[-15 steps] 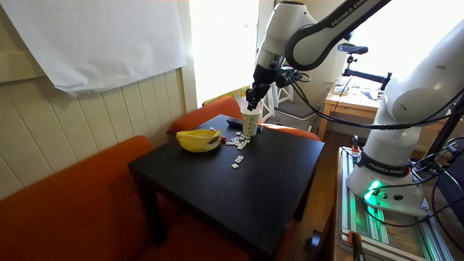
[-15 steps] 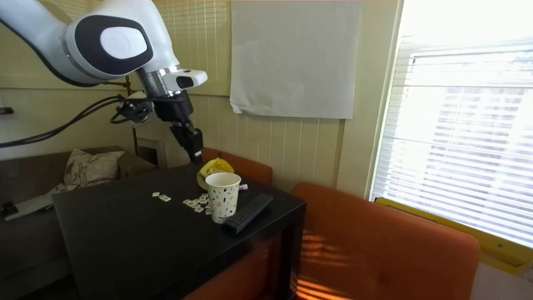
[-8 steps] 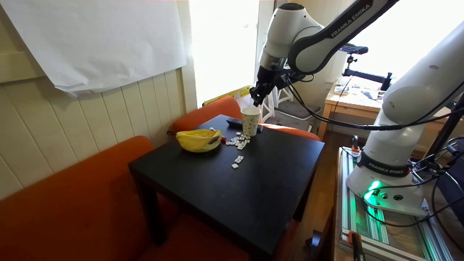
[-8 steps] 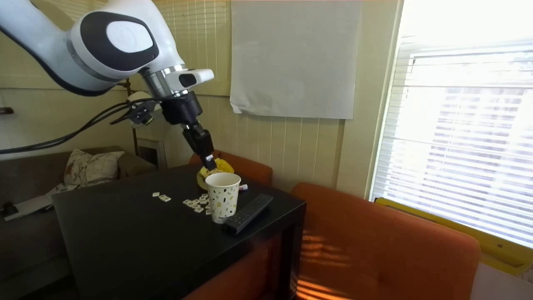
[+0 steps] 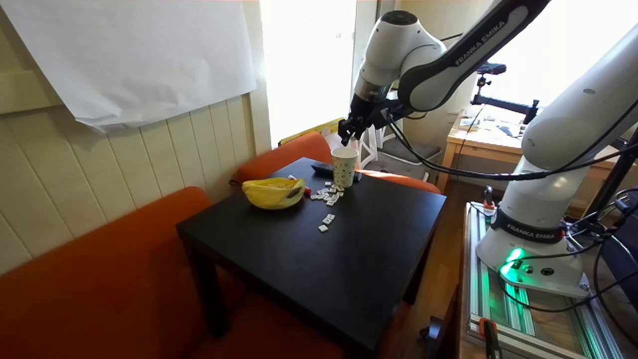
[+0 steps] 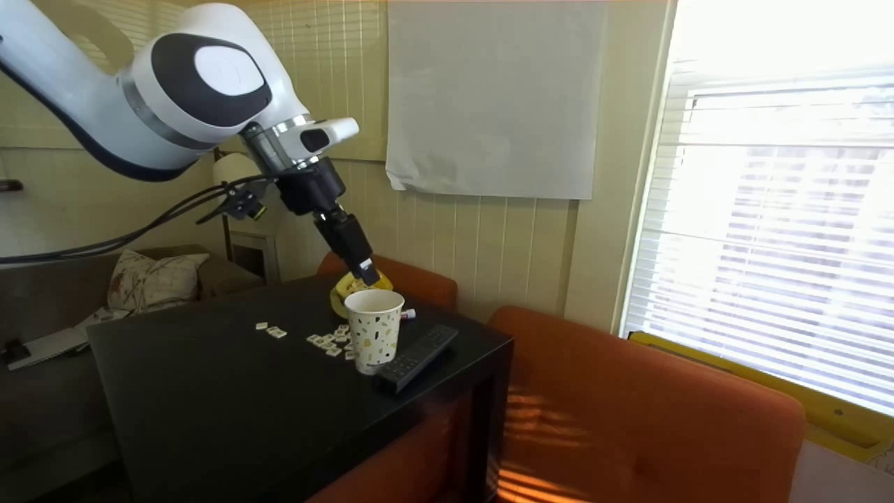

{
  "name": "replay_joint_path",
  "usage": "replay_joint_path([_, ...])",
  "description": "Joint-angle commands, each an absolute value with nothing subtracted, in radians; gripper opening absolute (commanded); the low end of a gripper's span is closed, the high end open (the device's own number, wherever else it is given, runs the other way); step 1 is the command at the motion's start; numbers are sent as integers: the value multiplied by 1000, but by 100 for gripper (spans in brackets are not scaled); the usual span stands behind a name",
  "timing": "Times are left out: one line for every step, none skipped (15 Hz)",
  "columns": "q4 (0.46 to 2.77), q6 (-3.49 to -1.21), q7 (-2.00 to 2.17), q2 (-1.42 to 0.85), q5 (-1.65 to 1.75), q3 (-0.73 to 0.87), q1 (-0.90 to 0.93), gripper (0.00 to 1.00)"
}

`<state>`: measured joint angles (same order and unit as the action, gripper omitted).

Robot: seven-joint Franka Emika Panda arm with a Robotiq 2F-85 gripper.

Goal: Put one letter block in the paper cup

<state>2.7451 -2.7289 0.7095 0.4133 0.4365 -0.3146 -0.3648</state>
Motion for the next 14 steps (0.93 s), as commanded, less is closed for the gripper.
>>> replay_joint_path([2745,-2790,780,380,510,-340,-398,89])
replay_joint_path([2745,-2802,778,370,506,-335,-390,95])
replay_joint_path([2745,-2816,773,360,499,-331,-383,99])
replay_joint_path([2746,-2837,770,350,493,-328,-378,100])
replay_joint_path([2746,-2851,767,341,492,-327,-377,100])
replay_joint_path([2746,-2874,762,328,486,-322,-373,100])
replay_joint_path([2746,-2886,764,321,489,-324,-376,100])
replay_joint_path([2746,-2899,761,311,488,-322,-375,100])
replay_joint_path([2746,-2913,758,301,486,-321,-374,100])
replay_joint_path([2746,-2921,757,294,487,-322,-375,100])
replay_joint_path([2746,-2925,758,288,488,-324,-377,100])
replay_joint_path([2746,-2930,757,282,488,-323,-377,100])
replay_joint_path([2746,-2934,756,276,486,-322,-376,100])
replay_joint_path([2746,-2938,755,270,485,-321,-375,100])
